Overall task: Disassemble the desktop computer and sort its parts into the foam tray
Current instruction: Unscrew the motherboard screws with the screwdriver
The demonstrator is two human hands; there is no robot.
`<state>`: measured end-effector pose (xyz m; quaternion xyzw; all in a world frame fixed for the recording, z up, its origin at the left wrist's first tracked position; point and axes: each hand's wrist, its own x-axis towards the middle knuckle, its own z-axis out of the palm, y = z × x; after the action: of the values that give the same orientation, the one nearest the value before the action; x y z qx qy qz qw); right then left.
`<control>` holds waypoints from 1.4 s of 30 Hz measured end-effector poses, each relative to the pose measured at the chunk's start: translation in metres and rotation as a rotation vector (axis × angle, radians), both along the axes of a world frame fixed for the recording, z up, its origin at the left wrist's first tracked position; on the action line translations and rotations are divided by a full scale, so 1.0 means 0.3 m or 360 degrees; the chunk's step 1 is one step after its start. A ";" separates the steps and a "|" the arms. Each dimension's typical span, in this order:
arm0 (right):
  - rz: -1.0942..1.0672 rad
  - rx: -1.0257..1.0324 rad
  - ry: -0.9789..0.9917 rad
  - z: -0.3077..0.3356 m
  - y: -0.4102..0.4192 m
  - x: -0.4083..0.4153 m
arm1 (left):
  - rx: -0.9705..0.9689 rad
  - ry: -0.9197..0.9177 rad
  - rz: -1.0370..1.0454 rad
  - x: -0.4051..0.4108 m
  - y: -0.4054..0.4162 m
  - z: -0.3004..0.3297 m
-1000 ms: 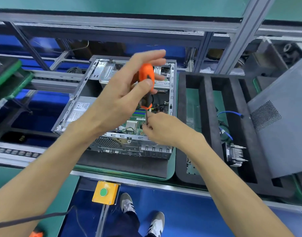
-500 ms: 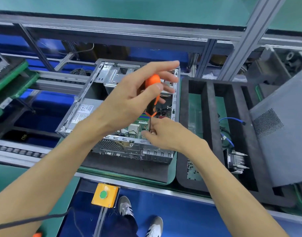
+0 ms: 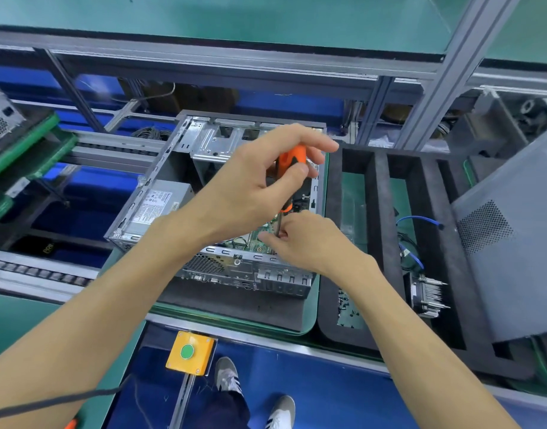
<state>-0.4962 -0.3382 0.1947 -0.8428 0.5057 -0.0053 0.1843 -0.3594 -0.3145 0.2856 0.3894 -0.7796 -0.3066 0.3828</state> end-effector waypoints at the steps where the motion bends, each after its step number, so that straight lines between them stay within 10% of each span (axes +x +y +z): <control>1: -0.0005 -0.0012 0.0011 0.000 -0.002 0.002 | -0.0040 -0.0021 0.0047 -0.004 0.001 0.000; 18: -0.0017 0.0436 -0.0079 0.014 -0.027 0.003 | 0.0127 0.0226 -0.0190 0.021 -0.085 0.009; 23: -0.0164 0.0229 0.0134 0.023 -0.030 0.006 | 0.0067 0.0167 -0.0281 0.020 -0.129 -0.001; 31: -0.0246 -0.0038 -0.0397 -0.044 -0.008 0.025 | -0.0002 0.0233 -0.0189 0.018 -0.179 -0.044; 36: -0.0403 -0.0104 -0.0733 -0.039 -0.039 0.008 | 0.0468 0.0596 0.0049 0.073 -0.280 -0.132; 42: -0.0591 -0.0288 -0.1165 0.034 -0.160 -0.008 | 0.1248 0.0272 0.0216 0.148 -0.371 -0.340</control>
<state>-0.4986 -0.3861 0.2050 -0.6928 0.5476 -0.3818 0.2729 -0.3150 -0.4259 0.1835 0.5294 -0.5415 -0.5861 0.2881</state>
